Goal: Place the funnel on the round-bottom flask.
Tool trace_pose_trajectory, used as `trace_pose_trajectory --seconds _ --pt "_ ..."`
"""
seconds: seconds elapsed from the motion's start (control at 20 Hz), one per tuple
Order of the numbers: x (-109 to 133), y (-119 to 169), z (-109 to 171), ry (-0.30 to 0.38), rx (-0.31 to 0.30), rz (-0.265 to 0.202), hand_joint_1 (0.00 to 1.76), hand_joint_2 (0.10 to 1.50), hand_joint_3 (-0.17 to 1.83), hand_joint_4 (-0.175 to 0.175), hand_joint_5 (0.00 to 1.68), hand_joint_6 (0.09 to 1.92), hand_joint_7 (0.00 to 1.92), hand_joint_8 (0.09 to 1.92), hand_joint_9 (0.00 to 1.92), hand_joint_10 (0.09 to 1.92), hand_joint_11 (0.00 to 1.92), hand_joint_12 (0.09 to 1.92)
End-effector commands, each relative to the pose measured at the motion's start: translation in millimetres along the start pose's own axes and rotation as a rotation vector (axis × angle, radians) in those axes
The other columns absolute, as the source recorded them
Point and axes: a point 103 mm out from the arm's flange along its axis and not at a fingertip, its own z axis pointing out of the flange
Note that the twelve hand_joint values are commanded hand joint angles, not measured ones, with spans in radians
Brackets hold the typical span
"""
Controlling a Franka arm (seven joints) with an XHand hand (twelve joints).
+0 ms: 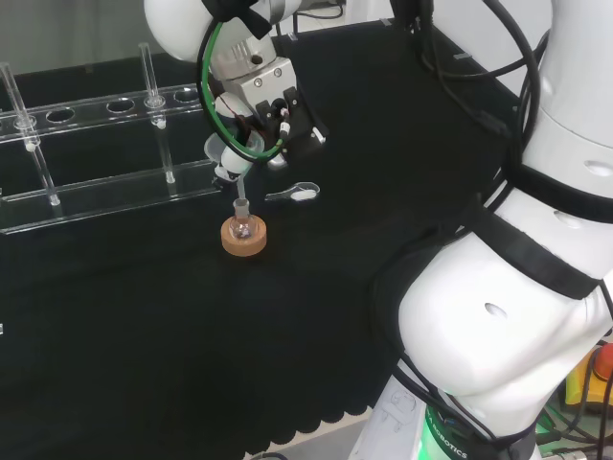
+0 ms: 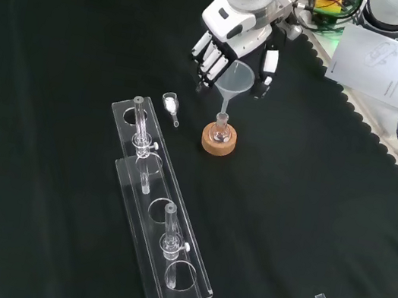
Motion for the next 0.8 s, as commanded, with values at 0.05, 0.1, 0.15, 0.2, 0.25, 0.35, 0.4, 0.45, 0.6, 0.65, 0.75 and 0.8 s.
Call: trace_pose_trajectory --seconds 0.05,0.1,0.15,0.2,0.25,0.35,0.4,0.45,0.6,0.65,0.75,0.8 --pt "1 2 4 0.004 0.005 -0.004 0.78 0.72 0.54 -0.063 0.56 0.09 0.52 0.72 0.90 0.63 0.47 1.30" --pt "1 2 5 0.003 0.007 -0.004 0.78 0.72 0.54 -0.064 0.56 0.09 0.52 0.72 0.90 0.63 0.47 1.30" --pt "1 2 5 0.004 0.008 -0.003 0.78 0.72 0.54 -0.064 0.56 0.09 0.52 0.72 0.90 0.63 0.47 1.30" --pt "1 2 7 0.005 0.009 -0.004 0.78 0.72 0.54 -0.064 0.56 0.09 0.52 0.72 0.90 0.63 0.47 1.30" --pt "0 2 9 0.007 0.009 -0.004 0.78 0.72 0.54 -0.064 0.56 0.09 0.52 0.72 0.90 0.63 0.47 1.30" --pt "0 2 10 0.006 0.009 -0.004 0.78 0.72 0.54 -0.064 0.56 0.09 0.52 0.72 0.90 0.63 0.47 1.30" --pt "0 2 11 0.006 0.009 -0.004 0.78 0.72 0.54 -0.064 0.56 0.09 0.52 0.72 0.90 0.63 0.47 1.30" --pt "0 2 11 0.007 0.007 -0.004 0.78 0.72 0.54 -0.064 0.56 0.09 0.52 0.72 0.90 0.63 0.47 1.29" --pt "-1 3 14 0.010 -0.002 -0.009 0.78 0.72 0.54 -0.064 0.56 0.09 0.52 0.72 0.90 0.63 0.47 1.29" --pt "-2 4 15 0.013 -0.003 -0.009 0.78 0.72 0.54 -0.065 0.56 0.09 0.52 0.72 0.90 0.63 0.47 1.29" --pt "-2 3 15 0.015 -0.010 -0.008 0.78 0.72 0.54 -0.065 0.56 0.09 0.52 0.72 0.90 0.63 0.47 1.29" --pt "-2 4 15 0.015 -0.011 -0.008 0.78 0.72 0.54 -0.065 0.56 0.09 0.52 0.72 0.90 0.63 0.47 1.29"
